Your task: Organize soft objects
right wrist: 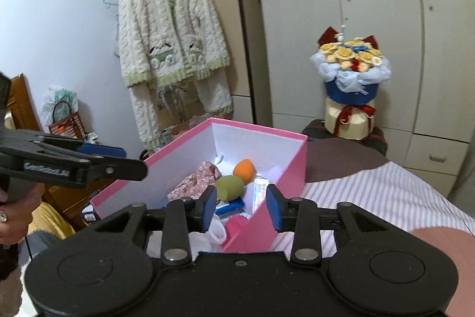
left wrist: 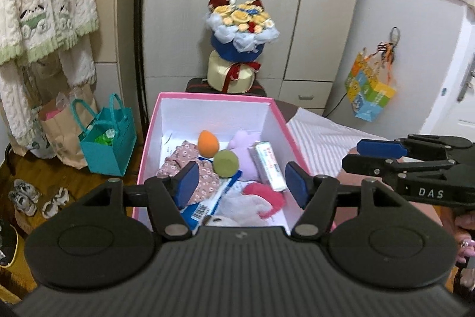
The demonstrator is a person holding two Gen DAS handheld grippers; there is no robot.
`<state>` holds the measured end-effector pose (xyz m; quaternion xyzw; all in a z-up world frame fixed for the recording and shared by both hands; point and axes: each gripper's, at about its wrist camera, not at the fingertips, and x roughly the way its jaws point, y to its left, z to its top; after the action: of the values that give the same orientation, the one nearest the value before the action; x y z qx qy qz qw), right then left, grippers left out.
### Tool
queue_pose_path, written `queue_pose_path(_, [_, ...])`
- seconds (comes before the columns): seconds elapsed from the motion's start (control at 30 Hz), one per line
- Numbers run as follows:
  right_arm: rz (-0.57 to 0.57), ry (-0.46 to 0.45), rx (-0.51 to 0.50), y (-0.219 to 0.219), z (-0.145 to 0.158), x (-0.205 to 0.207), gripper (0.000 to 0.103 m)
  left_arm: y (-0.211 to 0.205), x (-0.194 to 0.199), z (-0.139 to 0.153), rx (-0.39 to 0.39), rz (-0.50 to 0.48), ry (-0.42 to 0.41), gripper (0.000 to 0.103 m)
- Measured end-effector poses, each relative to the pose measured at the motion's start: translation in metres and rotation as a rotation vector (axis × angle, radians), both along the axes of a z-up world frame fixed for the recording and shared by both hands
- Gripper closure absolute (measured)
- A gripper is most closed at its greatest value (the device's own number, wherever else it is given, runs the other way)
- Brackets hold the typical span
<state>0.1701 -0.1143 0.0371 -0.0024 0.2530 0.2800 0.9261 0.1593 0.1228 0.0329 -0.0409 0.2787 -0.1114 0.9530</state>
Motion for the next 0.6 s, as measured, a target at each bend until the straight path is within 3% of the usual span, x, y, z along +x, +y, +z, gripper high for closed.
queue_pose_path(0.1, [-0.041,-0.008,0.008,-0.008,0.003,-0.016,0.042,-0.005,-0.012,0.009,-0.027,-0.013,-0.026,0.038])
queue_pose_path(0.23, [-0.081,-0.025,-0.004,-0.013,0.012,-0.034,0.036,-0.014,-0.032,0.018,-0.021,-0.036,-0.079,0.029])
queue_pose_path(0.37, [-0.102,-0.041,-0.014,-0.019,0.018,-0.053,0.031,-0.023,-0.048,0.018,-0.009,-0.05,-0.092,0.027])
queue_pose_path(0.43, [-0.114,-0.042,-0.013,-0.023,0.02,-0.059,0.024,-0.025,-0.057,0.016,-0.014,-0.054,-0.095,0.024])
queue_pose_path(0.6, [-0.154,-0.059,-0.013,-0.034,0.019,-0.079,0.011,-0.031,-0.078,0.012,-0.015,-0.03,-0.124,0.006])
